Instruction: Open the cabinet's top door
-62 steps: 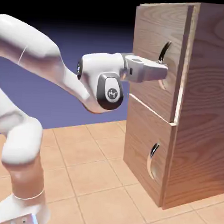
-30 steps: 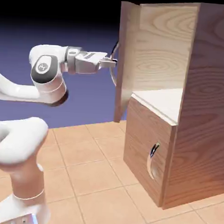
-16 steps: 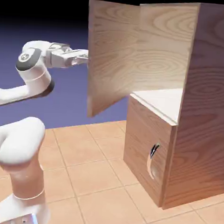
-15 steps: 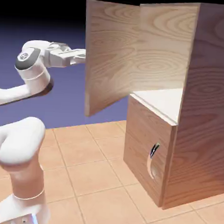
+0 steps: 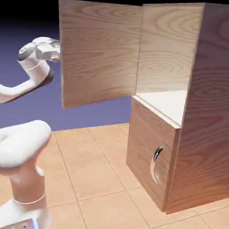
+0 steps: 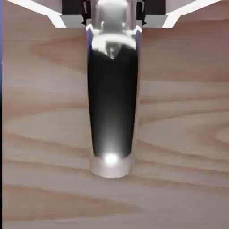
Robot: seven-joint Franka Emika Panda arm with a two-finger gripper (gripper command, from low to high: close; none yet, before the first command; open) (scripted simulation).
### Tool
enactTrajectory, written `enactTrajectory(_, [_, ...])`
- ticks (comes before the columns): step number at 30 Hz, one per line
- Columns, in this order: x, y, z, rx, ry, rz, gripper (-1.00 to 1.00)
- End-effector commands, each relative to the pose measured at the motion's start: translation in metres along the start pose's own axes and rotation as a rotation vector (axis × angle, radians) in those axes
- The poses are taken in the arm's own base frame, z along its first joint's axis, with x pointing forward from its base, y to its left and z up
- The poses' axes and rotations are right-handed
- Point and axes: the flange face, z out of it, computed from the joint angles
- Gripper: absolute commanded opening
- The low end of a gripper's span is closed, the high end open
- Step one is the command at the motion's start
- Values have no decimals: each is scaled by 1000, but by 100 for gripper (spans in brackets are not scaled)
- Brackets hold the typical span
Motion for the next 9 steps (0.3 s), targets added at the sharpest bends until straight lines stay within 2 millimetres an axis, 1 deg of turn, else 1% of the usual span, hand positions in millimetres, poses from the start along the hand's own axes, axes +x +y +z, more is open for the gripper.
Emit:
enactTrajectory(1, [-3, -3, -8, -18, 19, 0, -100])
enactTrajectory(7, [-20, -20, -49, -120, 121, 0, -100])
enactTrajectory(8, [-23, -23, -55, -136, 137, 0, -100])
enactTrajectory(9, [-24, -24, -56, -140, 141, 0, -100])
